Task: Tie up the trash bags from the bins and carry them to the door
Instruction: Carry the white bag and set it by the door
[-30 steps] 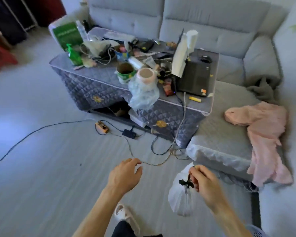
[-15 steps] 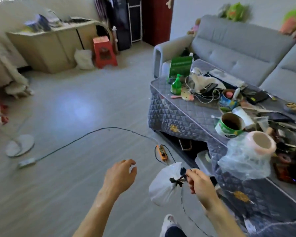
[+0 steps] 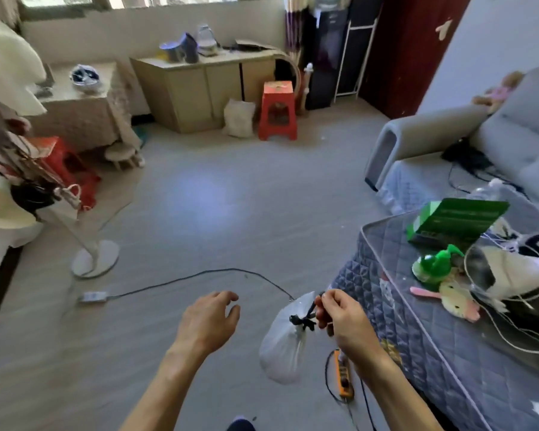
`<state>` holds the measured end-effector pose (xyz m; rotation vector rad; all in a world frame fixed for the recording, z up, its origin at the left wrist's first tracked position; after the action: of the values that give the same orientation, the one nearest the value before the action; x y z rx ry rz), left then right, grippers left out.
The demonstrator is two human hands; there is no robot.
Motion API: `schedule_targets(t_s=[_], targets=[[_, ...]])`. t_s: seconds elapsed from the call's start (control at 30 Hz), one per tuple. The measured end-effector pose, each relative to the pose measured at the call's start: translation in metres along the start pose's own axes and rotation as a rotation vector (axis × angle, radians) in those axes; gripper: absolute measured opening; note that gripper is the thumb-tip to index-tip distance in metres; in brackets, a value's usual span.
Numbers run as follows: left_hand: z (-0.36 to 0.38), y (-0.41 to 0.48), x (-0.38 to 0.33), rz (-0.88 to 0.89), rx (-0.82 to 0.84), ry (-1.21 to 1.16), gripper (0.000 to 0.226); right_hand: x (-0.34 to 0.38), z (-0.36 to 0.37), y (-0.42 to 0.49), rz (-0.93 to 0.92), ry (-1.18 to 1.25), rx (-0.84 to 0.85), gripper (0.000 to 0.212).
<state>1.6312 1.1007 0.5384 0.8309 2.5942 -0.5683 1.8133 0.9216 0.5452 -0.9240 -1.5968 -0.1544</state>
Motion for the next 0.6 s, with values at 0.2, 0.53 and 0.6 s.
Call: schedule_targets(t_s=[0.2,0.53,0.6], targets=[[-0.030,0.169,-0.013,0.014,0.014,-0.005,0.037,0.072,-0.001,0.161,0.008,0.029,-0.004,0.028],[-0.126,0.497,-0.040,0.160,0.035,0.024,0.036,0.185,-0.034,0.391,0.039,-0.130,-0.233,0.022],[-0.139,0.547,-0.052,0.178,0.058,0.028,0.035,0.209,-0.047,0.430,0.058,-0.097,-0.277,0.023]])
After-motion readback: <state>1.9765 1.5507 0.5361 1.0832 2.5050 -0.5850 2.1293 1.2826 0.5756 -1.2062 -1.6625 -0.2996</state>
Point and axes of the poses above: each hand's wrist, its own y-axis towards the middle knuckle, its own z-axis out of the palm, x = y × z, the point moved 9 cm from there along y, towards the middle knuckle, and after that the axes turned 9 degrees about -y, right-handed, at the moved point
